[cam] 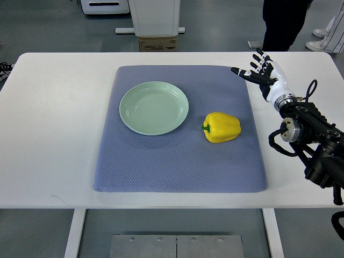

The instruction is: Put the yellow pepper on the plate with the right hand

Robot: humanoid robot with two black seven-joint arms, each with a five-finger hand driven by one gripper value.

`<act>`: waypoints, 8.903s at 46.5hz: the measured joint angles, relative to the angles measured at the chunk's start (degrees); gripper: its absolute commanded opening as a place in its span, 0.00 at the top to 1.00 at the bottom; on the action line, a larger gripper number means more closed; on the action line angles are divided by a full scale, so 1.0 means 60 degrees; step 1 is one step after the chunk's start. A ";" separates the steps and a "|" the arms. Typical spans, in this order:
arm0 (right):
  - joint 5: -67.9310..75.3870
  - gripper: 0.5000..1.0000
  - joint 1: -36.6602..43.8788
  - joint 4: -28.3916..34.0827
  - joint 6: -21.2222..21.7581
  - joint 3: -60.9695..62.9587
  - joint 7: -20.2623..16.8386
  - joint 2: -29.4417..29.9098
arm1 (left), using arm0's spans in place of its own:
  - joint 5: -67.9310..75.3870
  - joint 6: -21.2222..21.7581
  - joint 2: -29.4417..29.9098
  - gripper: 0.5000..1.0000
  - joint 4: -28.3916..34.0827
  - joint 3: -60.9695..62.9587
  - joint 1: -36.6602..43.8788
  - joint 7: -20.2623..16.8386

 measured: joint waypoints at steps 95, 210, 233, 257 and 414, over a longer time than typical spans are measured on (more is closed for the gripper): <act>0.0005 0.00 0.0064 0.0018 0.0013 0.0001 0.0103 -0.0001 | 0.0000 0.0012 0.0000 0.00 0.0007 0.0000 0.0008 0.0003; -0.4728 0.05 0.1537 0.4606 0.0825 -0.6436 0.0756 -0.3841 | -0.0001 0.0009 0.0000 0.00 0.0014 0.0000 0.0011 0.0004; -0.4776 0.08 0.1400 0.4357 0.0805 -0.6737 0.0761 -0.3722 | 0.0000 0.0008 0.0000 0.00 0.0008 0.0000 0.0008 0.0004; -0.4804 0.51 0.1289 0.3932 0.0805 -0.6737 0.0755 -0.3481 | -0.0001 0.0011 0.0000 0.00 0.0013 0.0000 0.0010 0.0004; -0.3749 0.01 0.2633 0.0898 -0.0003 -0.5672 -0.0333 0.0537 | 0.0001 0.0010 0.0000 0.00 0.0010 0.0001 0.0012 0.0002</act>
